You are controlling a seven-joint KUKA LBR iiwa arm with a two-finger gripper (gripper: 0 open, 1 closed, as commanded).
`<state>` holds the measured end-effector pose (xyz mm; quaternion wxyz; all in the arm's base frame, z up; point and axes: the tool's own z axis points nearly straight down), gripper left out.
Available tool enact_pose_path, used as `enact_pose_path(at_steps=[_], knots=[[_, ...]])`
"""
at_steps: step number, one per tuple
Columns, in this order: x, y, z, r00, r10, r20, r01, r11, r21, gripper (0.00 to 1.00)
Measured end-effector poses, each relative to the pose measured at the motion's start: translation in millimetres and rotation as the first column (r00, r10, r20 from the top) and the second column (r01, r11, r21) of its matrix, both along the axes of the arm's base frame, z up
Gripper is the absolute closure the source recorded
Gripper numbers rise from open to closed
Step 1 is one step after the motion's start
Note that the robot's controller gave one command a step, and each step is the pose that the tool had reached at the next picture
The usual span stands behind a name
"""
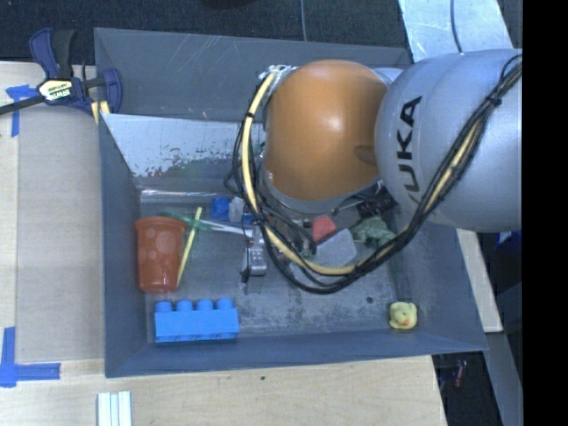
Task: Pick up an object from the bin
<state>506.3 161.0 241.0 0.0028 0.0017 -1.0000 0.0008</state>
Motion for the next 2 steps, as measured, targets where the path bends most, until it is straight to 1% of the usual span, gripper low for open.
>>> enact_pose_path(at_steps=[1, 2], knots=[[1.3, -0.5, 4.1, 1.0, -0.003, 0.007, 0.003, 1.0, 0.002, 0.0], [5.2, -5.4, 15.0, 0.996, 0.085, 0.009, -0.085, 0.996, 0.003, 0.0]])
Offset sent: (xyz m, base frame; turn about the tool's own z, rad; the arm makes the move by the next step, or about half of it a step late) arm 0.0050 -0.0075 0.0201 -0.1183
